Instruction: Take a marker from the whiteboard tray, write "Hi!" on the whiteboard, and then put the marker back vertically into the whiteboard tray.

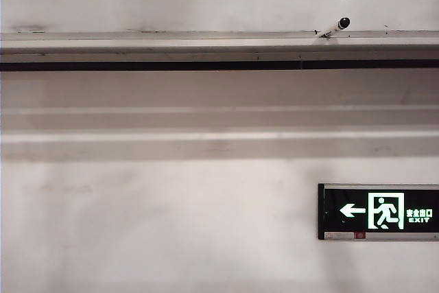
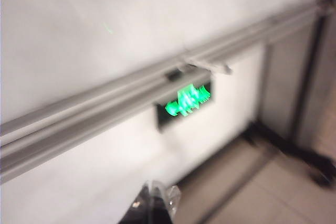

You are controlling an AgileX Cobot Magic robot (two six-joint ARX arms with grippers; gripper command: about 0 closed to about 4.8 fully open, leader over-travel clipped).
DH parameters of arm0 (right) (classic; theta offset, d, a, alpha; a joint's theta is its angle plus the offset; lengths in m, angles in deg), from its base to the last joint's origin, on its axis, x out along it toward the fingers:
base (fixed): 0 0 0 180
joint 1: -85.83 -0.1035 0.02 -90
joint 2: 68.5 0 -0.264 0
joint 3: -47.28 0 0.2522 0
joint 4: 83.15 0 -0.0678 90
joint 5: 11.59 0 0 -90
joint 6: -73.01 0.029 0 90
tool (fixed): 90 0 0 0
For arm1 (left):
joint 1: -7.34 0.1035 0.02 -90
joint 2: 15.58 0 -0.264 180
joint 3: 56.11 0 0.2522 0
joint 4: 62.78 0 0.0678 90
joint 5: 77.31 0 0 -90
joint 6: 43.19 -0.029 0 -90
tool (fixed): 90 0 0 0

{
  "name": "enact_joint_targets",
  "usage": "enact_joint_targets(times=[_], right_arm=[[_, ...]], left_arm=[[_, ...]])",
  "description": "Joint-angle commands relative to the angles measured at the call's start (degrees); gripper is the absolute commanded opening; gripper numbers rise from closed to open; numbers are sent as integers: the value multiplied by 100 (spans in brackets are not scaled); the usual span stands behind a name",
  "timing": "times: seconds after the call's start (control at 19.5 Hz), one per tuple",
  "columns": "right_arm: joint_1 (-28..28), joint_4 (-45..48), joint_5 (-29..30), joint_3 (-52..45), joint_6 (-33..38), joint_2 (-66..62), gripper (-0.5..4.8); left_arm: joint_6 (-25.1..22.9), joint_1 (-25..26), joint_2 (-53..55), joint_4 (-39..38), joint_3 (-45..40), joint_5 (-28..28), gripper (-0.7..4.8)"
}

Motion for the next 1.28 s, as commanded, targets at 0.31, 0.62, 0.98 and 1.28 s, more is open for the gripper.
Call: enact_joint_targets(times=[0.31,0.62,0.98,1.28], right_arm=[[-11,-203,44,-820,9,612,31],[-11,-221,125,-822,9,614,31],[-9,-223,125,-822,9,614,32],[-9,-236,125,-822,9,614,31]], left_arm=[[348,-4,-1652,702,-1976,-769,-6],[511,-4,-2664,1252,-3110,-1211,-6],[844,-4,-3112,1770,-3976,-2131,-6],[846,374,-3436,2332,-4476,-1961,-6]])
